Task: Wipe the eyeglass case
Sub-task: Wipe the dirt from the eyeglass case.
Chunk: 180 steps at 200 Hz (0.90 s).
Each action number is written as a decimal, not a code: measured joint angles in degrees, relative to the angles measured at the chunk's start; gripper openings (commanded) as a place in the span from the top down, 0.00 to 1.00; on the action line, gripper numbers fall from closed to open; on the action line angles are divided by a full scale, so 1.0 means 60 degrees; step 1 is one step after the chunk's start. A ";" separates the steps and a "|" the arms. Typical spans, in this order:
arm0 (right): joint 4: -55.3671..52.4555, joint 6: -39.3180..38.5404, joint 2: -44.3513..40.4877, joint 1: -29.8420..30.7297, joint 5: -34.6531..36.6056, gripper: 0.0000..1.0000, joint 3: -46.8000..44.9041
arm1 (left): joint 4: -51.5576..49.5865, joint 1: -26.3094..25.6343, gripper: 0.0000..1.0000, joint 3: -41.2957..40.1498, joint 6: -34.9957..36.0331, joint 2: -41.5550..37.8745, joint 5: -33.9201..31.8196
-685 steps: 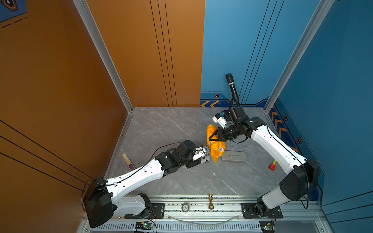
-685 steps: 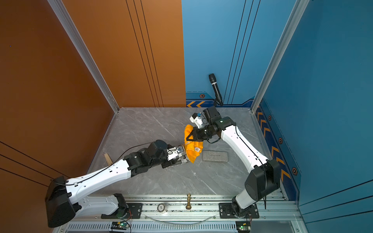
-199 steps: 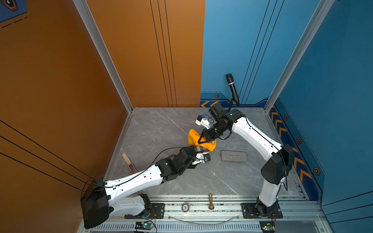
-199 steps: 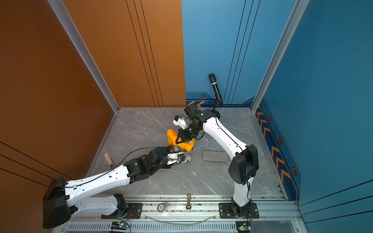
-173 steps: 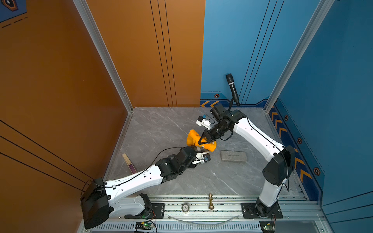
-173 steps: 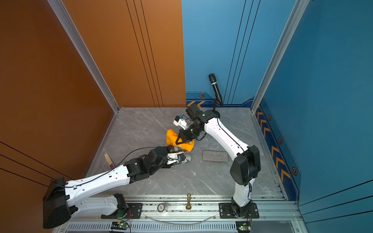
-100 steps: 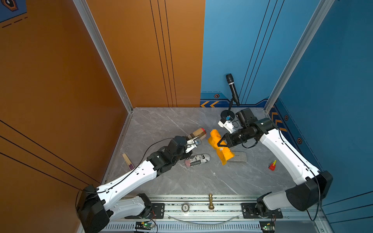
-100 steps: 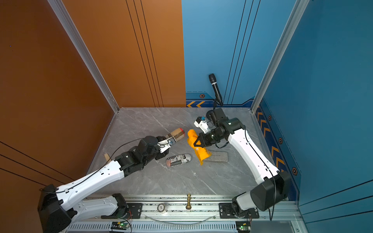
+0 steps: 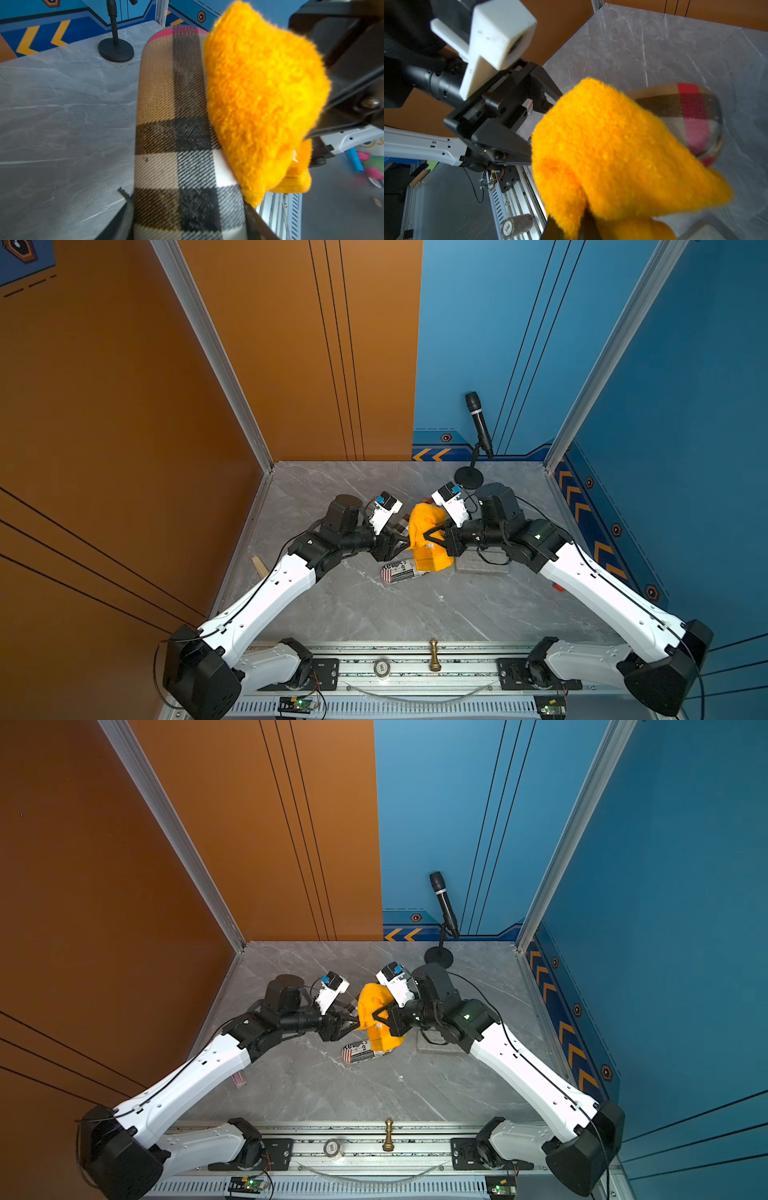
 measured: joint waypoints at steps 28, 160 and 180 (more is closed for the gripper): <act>-0.0095 0.0004 0.0284 -0.0969 0.0186 1.00 0.0215 | -0.0109 0.0222 0.62 0.0000 -0.0499 0.0051 0.0237; -0.0954 -0.0022 0.0678 -0.1982 0.0539 1.00 0.1031 | -0.0940 -0.0113 0.63 0.0000 -0.0007 0.0393 0.1745; -0.1100 -0.0153 0.0678 -0.2280 0.0295 1.00 0.1239 | -0.1016 -0.0142 0.63 0.0000 0.0106 0.0393 0.1785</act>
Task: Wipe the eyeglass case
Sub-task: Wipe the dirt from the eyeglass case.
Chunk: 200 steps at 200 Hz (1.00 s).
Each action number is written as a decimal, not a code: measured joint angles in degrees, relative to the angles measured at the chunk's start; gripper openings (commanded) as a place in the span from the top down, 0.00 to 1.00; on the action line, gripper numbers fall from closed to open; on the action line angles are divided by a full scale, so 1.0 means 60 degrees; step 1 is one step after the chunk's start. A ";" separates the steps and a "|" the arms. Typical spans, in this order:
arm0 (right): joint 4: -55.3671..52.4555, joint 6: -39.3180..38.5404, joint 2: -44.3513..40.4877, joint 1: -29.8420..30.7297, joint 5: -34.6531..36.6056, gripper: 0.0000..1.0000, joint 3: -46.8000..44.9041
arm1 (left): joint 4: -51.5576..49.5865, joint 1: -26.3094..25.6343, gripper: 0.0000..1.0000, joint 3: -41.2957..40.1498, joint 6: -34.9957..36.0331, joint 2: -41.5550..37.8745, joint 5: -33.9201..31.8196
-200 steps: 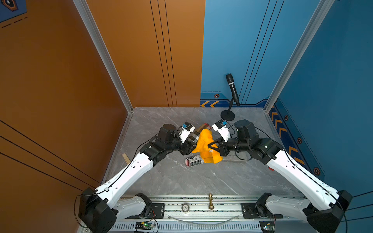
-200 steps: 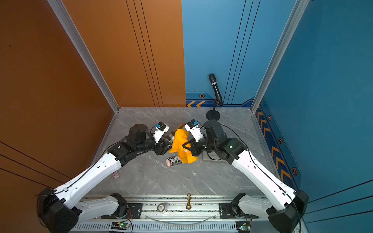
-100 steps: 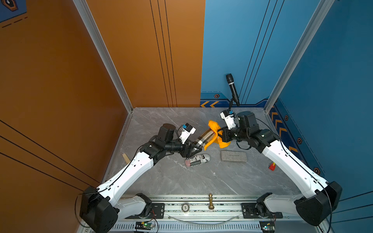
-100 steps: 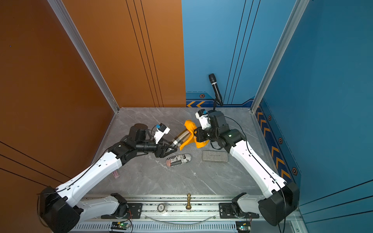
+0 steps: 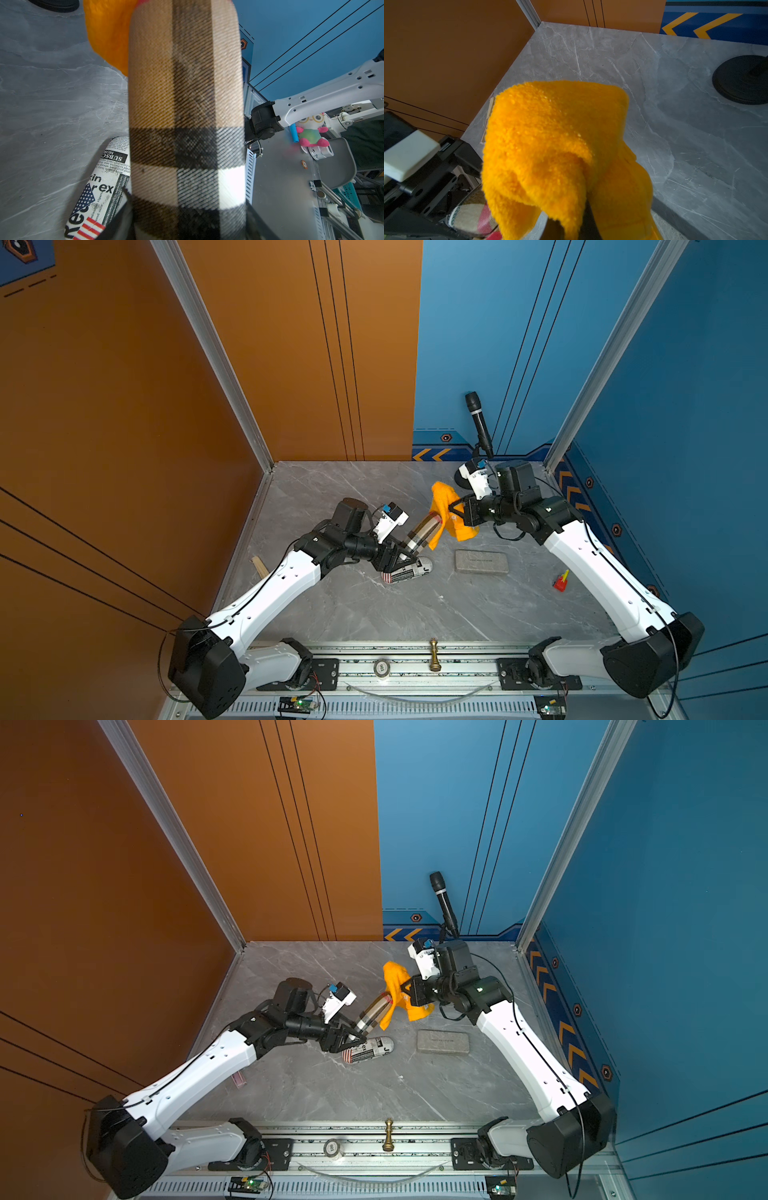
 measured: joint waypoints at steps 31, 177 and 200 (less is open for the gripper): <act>-0.0047 -0.0018 0.0004 0.0080 -0.0561 1.00 -0.0007 | -0.0069 0.0000 0.63 0.0000 0.0076 0.0000 0.0069; -0.0211 -0.0011 -0.0168 0.0419 -0.3457 1.00 -0.0080 | -0.0943 0.0590 0.64 0.0364 0.0714 0.0302 -0.0459; -0.0357 -0.0036 -0.0073 0.0379 -0.3796 1.00 0.0142 | -0.0925 0.0608 0.64 0.0419 0.0794 0.0302 -0.0495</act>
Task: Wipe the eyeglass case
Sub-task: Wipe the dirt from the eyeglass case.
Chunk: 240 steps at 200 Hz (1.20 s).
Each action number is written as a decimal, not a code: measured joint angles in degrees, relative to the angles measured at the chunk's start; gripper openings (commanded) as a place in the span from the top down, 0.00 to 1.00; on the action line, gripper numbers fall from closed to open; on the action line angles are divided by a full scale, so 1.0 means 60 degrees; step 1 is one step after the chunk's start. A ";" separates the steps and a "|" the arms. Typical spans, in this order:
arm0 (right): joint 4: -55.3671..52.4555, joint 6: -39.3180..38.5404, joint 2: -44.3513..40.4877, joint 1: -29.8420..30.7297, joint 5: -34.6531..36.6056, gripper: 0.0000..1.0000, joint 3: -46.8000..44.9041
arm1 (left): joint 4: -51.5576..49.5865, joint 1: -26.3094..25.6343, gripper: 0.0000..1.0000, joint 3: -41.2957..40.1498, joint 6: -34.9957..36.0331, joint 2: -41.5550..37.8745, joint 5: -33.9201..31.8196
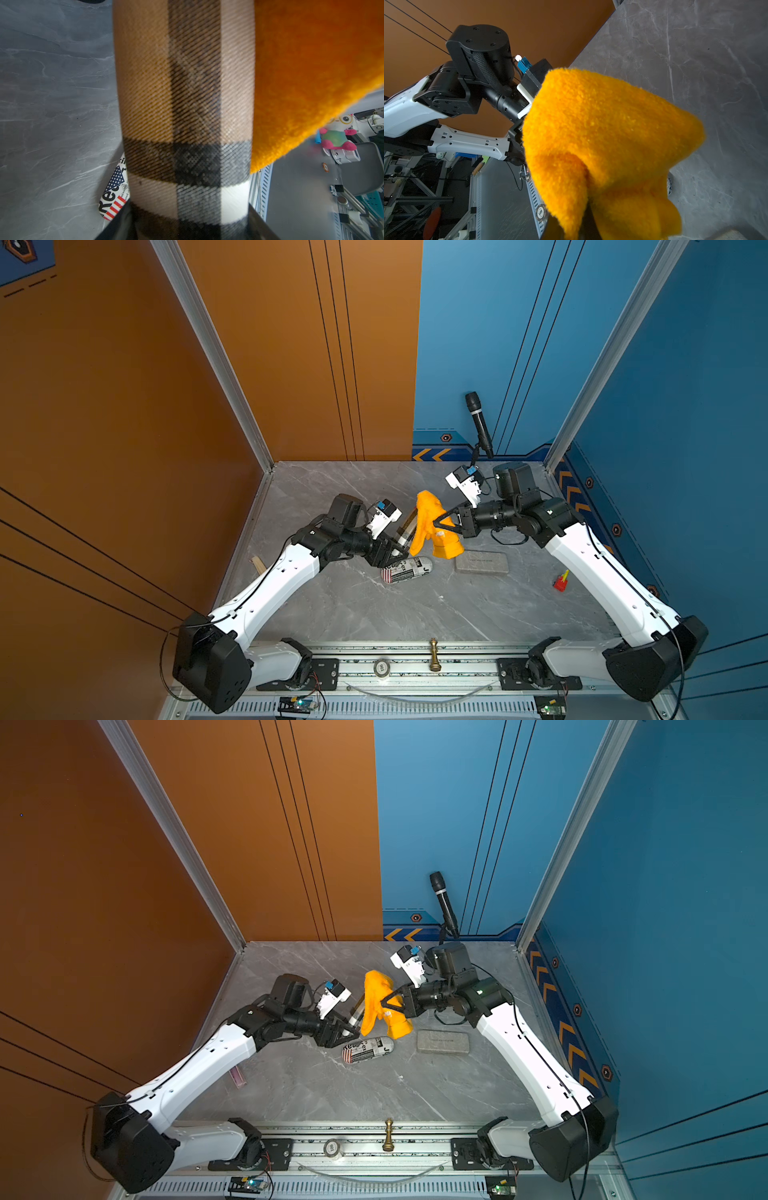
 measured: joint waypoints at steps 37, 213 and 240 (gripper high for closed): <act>-0.0641 -0.0550 0.0965 -0.0007 0.0044 1.00 0.0455 | -0.0284 -0.0138 0.63 0.0109 0.0164 0.0000 -0.0149; -0.2040 -0.1945 0.2677 0.0648 0.1872 1.00 0.1388 | -0.2626 -0.1304 0.64 0.0929 0.2113 0.0291 -0.0900; -0.1861 -0.1956 0.2131 0.0484 0.1843 1.00 0.1053 | -0.2630 -0.1016 0.64 0.0929 0.2248 0.0342 -0.0517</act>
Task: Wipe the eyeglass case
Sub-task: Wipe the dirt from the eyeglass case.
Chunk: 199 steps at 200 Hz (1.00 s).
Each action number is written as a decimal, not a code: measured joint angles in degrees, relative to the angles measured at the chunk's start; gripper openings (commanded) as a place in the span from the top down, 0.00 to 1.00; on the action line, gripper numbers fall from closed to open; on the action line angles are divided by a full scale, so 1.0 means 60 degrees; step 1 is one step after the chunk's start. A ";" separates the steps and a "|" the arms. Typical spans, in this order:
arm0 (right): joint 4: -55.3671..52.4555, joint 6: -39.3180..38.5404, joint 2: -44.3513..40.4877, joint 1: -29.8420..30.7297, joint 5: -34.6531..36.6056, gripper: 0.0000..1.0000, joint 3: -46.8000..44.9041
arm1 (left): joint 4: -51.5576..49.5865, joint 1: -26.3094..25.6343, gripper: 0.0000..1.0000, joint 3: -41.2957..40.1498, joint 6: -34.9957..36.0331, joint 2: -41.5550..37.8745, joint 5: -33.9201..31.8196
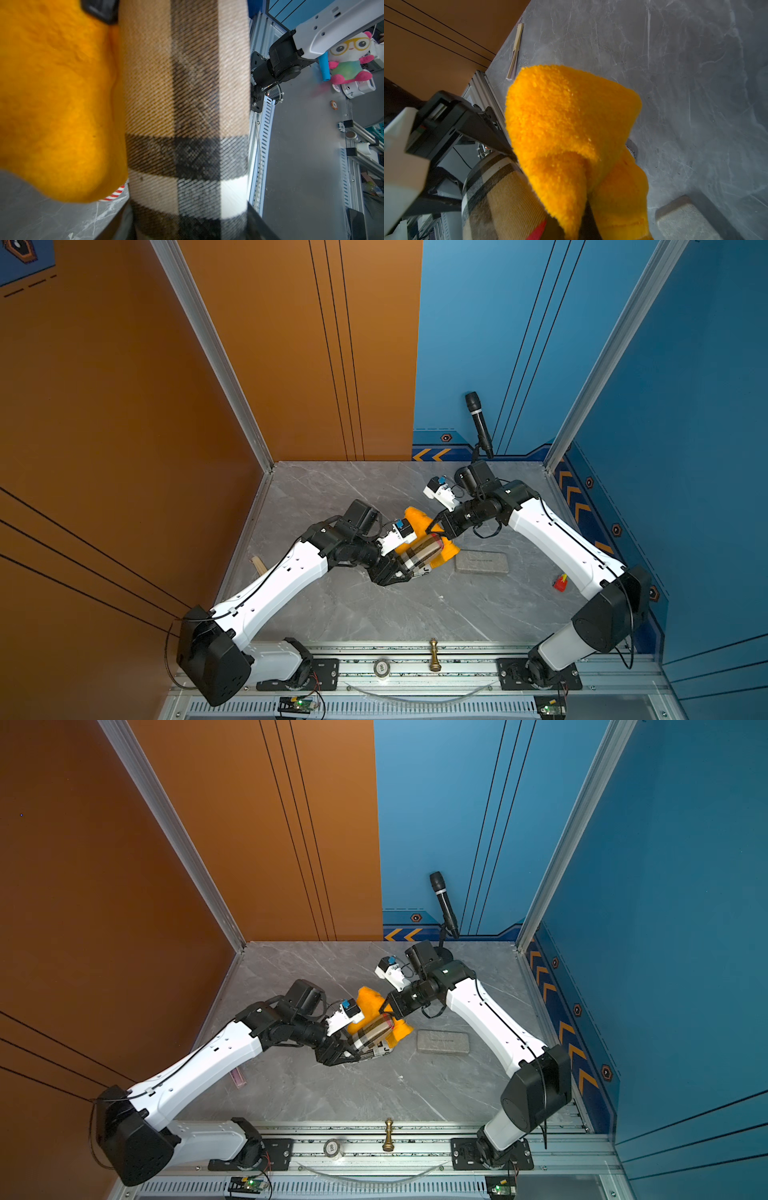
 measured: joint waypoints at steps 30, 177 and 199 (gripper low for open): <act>0.0189 0.0273 -0.1268 -0.0586 -0.0375 1.00 -0.0608 | 0.0047 0.0368 0.66 -0.0004 -0.0124 0.0000 -0.0033; 0.5606 0.5308 -0.1574 -0.0415 -0.2433 1.00 -0.3264 | 0.2962 0.0557 0.65 -0.0193 -0.2269 -0.0364 -0.0834; 0.5996 0.5770 -0.1519 -0.0914 -0.2543 1.00 -0.3151 | 0.3060 0.0463 0.65 -0.0193 -0.2167 -0.0302 -0.0951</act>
